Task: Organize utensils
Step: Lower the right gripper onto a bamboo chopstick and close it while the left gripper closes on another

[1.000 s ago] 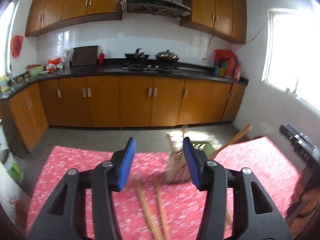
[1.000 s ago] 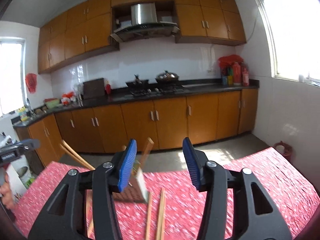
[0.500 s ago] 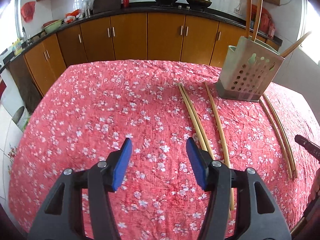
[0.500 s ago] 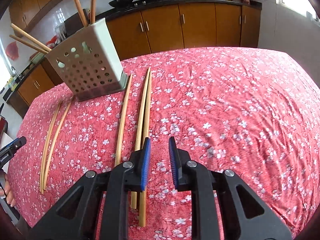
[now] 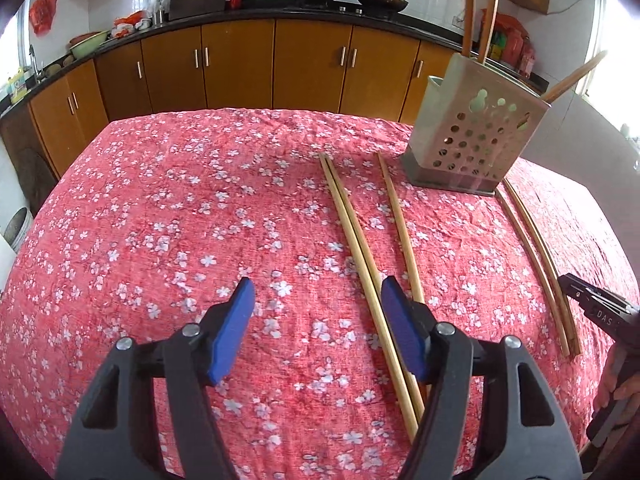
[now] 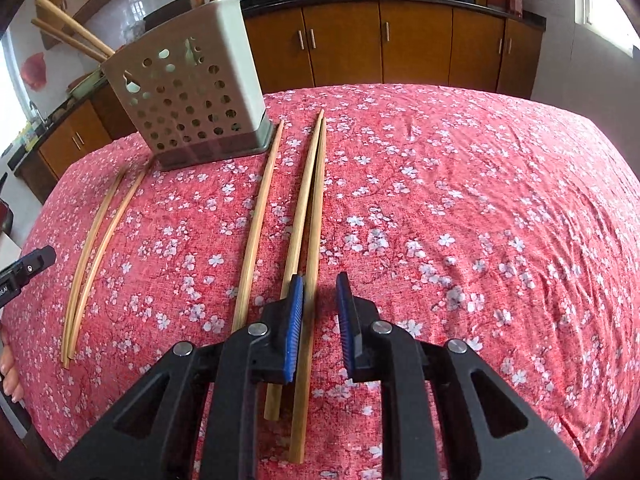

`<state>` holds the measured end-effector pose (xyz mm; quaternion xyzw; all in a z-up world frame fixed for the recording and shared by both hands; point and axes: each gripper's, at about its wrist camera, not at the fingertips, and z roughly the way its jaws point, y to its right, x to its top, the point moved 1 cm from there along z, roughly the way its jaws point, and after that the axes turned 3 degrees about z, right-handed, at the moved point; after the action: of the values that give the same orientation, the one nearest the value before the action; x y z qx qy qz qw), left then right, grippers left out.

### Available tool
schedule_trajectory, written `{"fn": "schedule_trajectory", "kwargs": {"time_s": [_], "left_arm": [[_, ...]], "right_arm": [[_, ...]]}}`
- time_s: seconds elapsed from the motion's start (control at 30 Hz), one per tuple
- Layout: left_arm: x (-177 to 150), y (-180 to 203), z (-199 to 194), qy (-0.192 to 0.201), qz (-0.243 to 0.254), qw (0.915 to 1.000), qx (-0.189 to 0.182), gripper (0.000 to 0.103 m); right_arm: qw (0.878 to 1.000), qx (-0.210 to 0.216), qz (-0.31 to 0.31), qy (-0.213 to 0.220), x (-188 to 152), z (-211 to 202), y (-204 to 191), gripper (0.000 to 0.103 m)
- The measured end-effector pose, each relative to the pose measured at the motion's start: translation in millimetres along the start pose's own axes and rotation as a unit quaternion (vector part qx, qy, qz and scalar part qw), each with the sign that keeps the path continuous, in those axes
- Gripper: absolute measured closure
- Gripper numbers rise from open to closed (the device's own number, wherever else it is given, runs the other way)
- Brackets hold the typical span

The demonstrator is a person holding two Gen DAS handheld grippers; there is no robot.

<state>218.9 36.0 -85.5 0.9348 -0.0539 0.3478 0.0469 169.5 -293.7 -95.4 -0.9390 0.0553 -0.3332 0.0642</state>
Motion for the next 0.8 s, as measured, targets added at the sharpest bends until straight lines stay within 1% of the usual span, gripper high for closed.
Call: {"fn": "schedule_trajectory", "kwargs": {"time_s": [0.03,0.1,0.17,0.23,0.27,0.33,0.43,0.53,0.67,0.7,0.73,0.8], "left_arm": [[-0.8,2.7,1.3,-0.001,0.006,1.0,0.001,0.039],[-2.6,3.9,1.9,-0.002,0.01,0.9999,-0.003,0.039],[-4.8,6.8,2.7,-0.005,0.015,0.9998,-0.011,0.044],[-5.7,10.4,5.2,-0.015,0.018,0.9995,-0.02,0.055],[-5.8,10.9,5.9,-0.019,0.019,0.9994,-0.021,0.058],[-6.5,14.5,8.9,-0.026,0.022,0.9991,-0.025,0.068],[-8.1,19.6,13.3,-0.034,0.026,0.9987,-0.028,0.074],[-10.3,23.1,18.1,-0.043,0.026,0.9983,-0.029,0.083],[-11.4,24.5,19.7,-0.041,0.031,0.9986,-0.015,0.085],[-11.7,23.7,21.0,-0.043,0.031,0.9986,-0.009,0.088],[-13.0,22.5,24.8,-0.053,0.028,0.9982,-0.005,0.088],[-15.0,21.6,22.8,-0.051,0.022,0.9984,-0.014,0.088]], "right_arm": [[1.0,-0.017,-0.006,0.002,0.1,1.5,-0.6,0.096],[0.999,-0.032,0.004,0.005,2.6,1.8,7.1,0.096],[0.998,-0.048,0.029,0.009,6.6,3.2,20.9,0.096],[0.997,-0.058,0.045,0.012,9.8,3.3,32.0,0.096],[0.997,-0.061,0.048,0.012,10.3,3.2,35.3,0.096],[0.997,-0.065,0.05,0.014,10.1,3.0,39.8,0.096],[0.997,-0.065,0.046,0.018,8.8,2.4,41.1,0.096],[0.997,-0.067,0.042,0.02,6.9,1.0,40.2,0.096],[0.997,-0.063,0.041,0.021,7.1,0.1,41.5,0.096],[0.997,-0.063,0.04,0.021,5.7,-1.4,41.5,0.096],[0.997,-0.063,0.039,0.021,5.3,-1.6,41.5,0.096],[0.997,-0.063,0.038,0.022,5.0,-4.3,42.5,0.096]]}}
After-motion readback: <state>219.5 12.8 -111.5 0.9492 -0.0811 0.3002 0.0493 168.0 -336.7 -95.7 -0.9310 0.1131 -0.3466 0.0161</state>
